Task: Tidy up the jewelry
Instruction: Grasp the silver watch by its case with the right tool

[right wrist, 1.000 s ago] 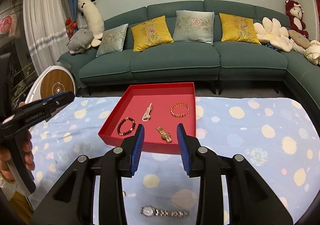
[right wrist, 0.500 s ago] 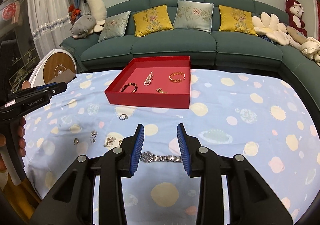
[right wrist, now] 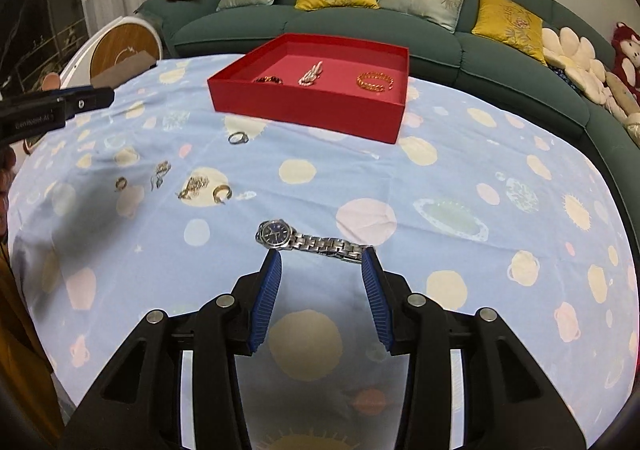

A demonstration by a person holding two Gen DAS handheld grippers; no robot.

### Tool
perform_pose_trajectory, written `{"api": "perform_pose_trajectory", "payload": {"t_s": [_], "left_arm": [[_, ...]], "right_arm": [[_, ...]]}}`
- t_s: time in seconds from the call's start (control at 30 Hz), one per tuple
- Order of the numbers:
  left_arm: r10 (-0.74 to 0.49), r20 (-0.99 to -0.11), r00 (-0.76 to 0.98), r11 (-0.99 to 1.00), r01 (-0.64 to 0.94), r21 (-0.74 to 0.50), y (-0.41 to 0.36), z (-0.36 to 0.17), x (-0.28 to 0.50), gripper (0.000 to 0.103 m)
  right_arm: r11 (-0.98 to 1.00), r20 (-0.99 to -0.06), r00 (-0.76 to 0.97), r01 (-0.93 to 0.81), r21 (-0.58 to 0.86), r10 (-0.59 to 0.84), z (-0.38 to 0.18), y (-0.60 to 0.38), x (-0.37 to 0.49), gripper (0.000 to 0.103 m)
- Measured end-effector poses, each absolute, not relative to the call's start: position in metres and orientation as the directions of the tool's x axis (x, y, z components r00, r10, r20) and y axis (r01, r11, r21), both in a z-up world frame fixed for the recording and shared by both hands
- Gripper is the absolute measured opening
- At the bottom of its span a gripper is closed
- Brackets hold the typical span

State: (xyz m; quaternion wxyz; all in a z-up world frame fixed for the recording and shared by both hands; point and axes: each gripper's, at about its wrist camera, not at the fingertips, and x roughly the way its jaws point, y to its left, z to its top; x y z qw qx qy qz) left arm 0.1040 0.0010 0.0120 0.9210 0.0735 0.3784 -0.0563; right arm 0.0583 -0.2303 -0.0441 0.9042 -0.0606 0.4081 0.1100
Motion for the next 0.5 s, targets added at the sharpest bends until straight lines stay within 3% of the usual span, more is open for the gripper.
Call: {"api": "perform_pose_trajectory", "payload": {"t_s": [0.3, 0.5], "left_arm": [[-0.062, -0.725, 0.686, 0.979, 0.184, 0.090, 0.006, 0.004, 0.103, 0.045], [-0.063, -0.755, 0.653, 0.985, 0.162, 0.058, 0.021, -0.005, 0.107, 0.045]], "right_arm": [[0.912, -0.760, 0.622, -0.398, -0.100, 0.188, -0.062, -0.201, 0.081, 0.040], [0.912, -0.784, 0.578, -0.409, -0.039, 0.226, -0.075, -0.205, 0.097, 0.041]]}}
